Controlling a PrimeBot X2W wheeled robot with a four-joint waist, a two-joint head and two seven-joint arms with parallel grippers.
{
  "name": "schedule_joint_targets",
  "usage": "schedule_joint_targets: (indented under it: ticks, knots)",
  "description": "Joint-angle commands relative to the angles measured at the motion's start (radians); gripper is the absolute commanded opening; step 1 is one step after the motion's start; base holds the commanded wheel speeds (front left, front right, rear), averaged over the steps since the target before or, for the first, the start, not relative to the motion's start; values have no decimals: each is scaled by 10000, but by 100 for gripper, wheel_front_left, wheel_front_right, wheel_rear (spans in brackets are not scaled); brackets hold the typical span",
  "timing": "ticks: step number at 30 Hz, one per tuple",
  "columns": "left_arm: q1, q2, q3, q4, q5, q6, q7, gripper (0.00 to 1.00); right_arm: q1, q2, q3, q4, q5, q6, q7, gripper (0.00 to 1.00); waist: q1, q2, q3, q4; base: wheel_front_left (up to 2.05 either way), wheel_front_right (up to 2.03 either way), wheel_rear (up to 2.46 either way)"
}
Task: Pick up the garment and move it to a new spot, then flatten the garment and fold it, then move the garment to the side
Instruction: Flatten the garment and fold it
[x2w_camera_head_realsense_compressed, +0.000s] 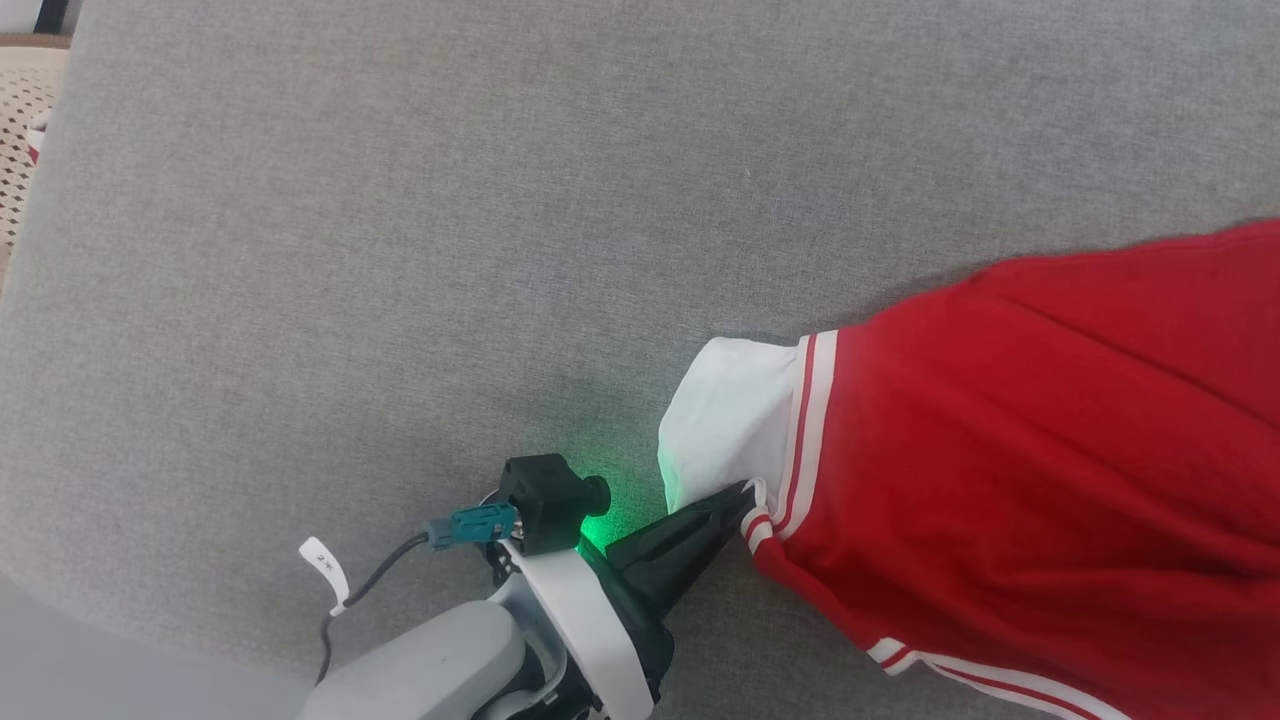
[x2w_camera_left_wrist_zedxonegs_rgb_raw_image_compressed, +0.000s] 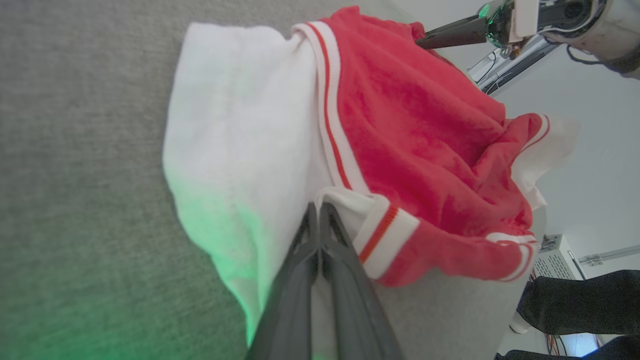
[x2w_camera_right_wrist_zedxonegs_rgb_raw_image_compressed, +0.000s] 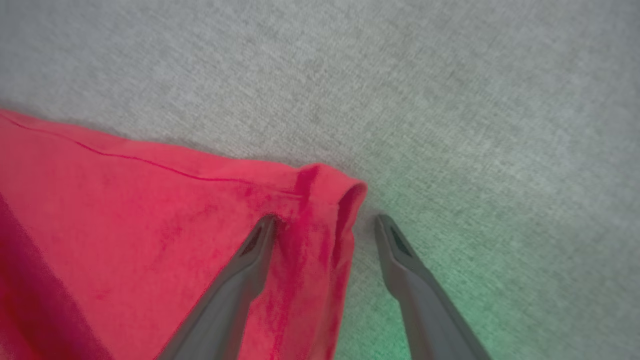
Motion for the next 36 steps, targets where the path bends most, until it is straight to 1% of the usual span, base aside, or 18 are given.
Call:
schedule_joint_targets:
  ticks: [1,2,3,4,5,10,12,16,20,24,26,32,33,34,35,36]
  knots:
    - [16,-34,-22,418,-70,-26,61,0,323,381,480,150,-65,4,285,100,0,-1,5,6,0,0,0]
    - [26,-75,-2,483,-63,-50,58,0,374,418,617,156,-146,4,407,59,0,-1,-12,5,0,0,0]
    - [48,-100,33,554,-71,-61,54,0,393,454,746,111,-168,7,505,29,0,-1,-40,-7,0,0,0]
    - [80,-119,80,630,-86,-73,51,0,391,508,776,118,-122,28,455,9,0,-1,-78,-30,0,0,0]
    - [145,-131,248,781,-183,-96,45,0,289,606,721,169,-71,27,199,0,0,-1,-189,-91,0,0,0]
    - [-149,121,872,834,-430,-165,29,0,-371,767,31,720,54,1,-902,0,0,-1,-564,-289,0,0,0]
    - [-465,224,1010,701,-600,-186,19,0,-603,1003,-216,1029,188,2,-1339,0,0,-1,-711,-421,0,0,0]
    - [-1600,518,1356,456,-1129,-197,70,0,-1290,1491,-806,1899,148,1,-2216,0,0,-1,-812,-735,0,0,0]
    - [-3255,714,1929,912,-1841,-200,396,0,-2314,1999,-1404,2950,-34,2,-2903,0,0,-1,-649,-1083,0,0,0]
    - [-5219,607,2804,2068,-2524,-200,607,0,-3644,2610,-1935,4115,-435,1,-3621,0,0,-1,-368,-1508,0,0,0]
    - [-6282,403,3310,2902,-2858,-200,657,0,-4331,2987,-2171,4791,-670,-7,-4028,0,0,-1,-210,-1710,0,0,0]
    - [-9557,130,4458,5267,-2761,-45,321,0,-6404,3986,-2737,6563,-1179,-27,-5273,0,0,-1,65,-2249,0,0,0]
    - [-10028,84,4650,5526,-2712,-48,227,0,-6680,4105,-2809,6798,-1225,-46,-5477,0,0,-1,68,-2313,0,0,0]
    - [-10028,84,4650,5526,-2712,-48,227,0,-6680,4105,-2809,6798,-1225,-46,-5477,0,0,-1,68,-2313,0,0,0]
    - [-10773,-6,4998,5920,-2644,-79,69,0,-7111,4309,-2875,7165,-1310,-52,-5734,0,0,-1,48,-2396,0,0,0]
    - [-10773,-6,4998,5920,-2644,-79,69,0,-7111,4309,-2875,7165,-1310,-52,-5734,0,0,-1,48,-2396,0,0,0]
